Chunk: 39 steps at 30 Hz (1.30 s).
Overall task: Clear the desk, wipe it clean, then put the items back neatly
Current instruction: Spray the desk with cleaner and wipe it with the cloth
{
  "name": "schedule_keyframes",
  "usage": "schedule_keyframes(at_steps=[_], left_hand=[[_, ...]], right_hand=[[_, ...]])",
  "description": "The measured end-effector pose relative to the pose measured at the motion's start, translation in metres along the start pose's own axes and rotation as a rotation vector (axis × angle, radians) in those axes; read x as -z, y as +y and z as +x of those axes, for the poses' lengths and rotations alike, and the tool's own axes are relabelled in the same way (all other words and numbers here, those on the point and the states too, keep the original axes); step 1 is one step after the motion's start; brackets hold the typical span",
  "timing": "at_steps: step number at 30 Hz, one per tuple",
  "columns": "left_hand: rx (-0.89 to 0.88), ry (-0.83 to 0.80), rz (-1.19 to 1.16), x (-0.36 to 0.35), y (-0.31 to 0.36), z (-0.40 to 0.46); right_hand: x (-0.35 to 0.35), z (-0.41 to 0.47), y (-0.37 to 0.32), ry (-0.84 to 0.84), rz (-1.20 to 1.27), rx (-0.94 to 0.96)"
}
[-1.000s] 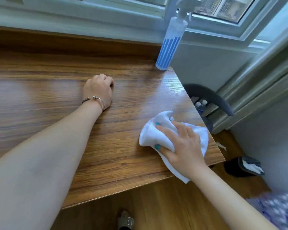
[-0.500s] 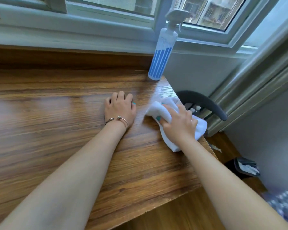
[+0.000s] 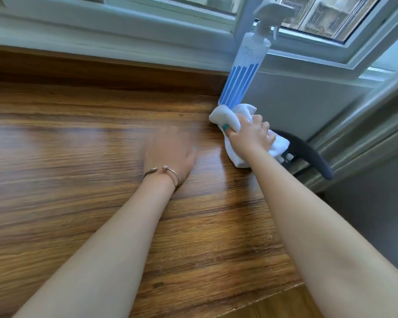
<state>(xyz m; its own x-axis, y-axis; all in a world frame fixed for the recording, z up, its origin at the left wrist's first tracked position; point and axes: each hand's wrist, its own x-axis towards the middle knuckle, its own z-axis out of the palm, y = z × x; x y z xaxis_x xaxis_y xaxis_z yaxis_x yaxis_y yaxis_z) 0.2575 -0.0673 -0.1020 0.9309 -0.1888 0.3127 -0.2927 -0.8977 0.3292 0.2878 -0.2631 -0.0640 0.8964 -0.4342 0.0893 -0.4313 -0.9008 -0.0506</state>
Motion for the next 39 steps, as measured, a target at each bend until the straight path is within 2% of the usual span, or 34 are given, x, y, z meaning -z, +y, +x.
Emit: schedule_keyframes(at_steps=[5, 8, 15, 19, 24, 29, 34, 36, 39], left_hand=[[0.013, -0.028, -0.021, 0.003, -0.003, -0.001], [0.006, -0.033, -0.033, 0.004, 0.0, -0.001], [-0.286, -0.055, -0.196, 0.024, -0.001, -0.009], [-0.449, -0.183, -0.152, 0.045, -0.008, -0.025], [-0.546, -0.252, -0.157, 0.075, -0.048, -0.076], [-0.454, -0.232, -0.121, 0.094, -0.095, -0.115], [-0.354, -0.206, -0.081, 0.118, -0.132, -0.127], [-0.313, -0.21, -0.038, 0.125, -0.143, -0.131], [-0.334, -0.256, 0.057, 0.133, -0.15, -0.133]], right_hand=[[0.002, -0.043, 0.029, -0.024, 0.085, 0.156], [0.008, -0.078, 0.06, -0.029, 0.112, 0.165], [0.023, -0.177, 0.121, 0.022, 0.108, -0.059], [0.026, -0.223, 0.102, 0.059, 0.053, -0.241], [0.024, -0.257, 0.035, 0.05, 0.031, -0.396], [0.023, -0.289, -0.044, 0.02, 0.041, -0.332], [0.022, -0.315, -0.124, -0.004, 0.157, -0.089], [0.023, -0.315, -0.13, -0.033, 0.165, -0.005], [0.026, -0.299, -0.098, -0.088, 0.126, 0.114]])
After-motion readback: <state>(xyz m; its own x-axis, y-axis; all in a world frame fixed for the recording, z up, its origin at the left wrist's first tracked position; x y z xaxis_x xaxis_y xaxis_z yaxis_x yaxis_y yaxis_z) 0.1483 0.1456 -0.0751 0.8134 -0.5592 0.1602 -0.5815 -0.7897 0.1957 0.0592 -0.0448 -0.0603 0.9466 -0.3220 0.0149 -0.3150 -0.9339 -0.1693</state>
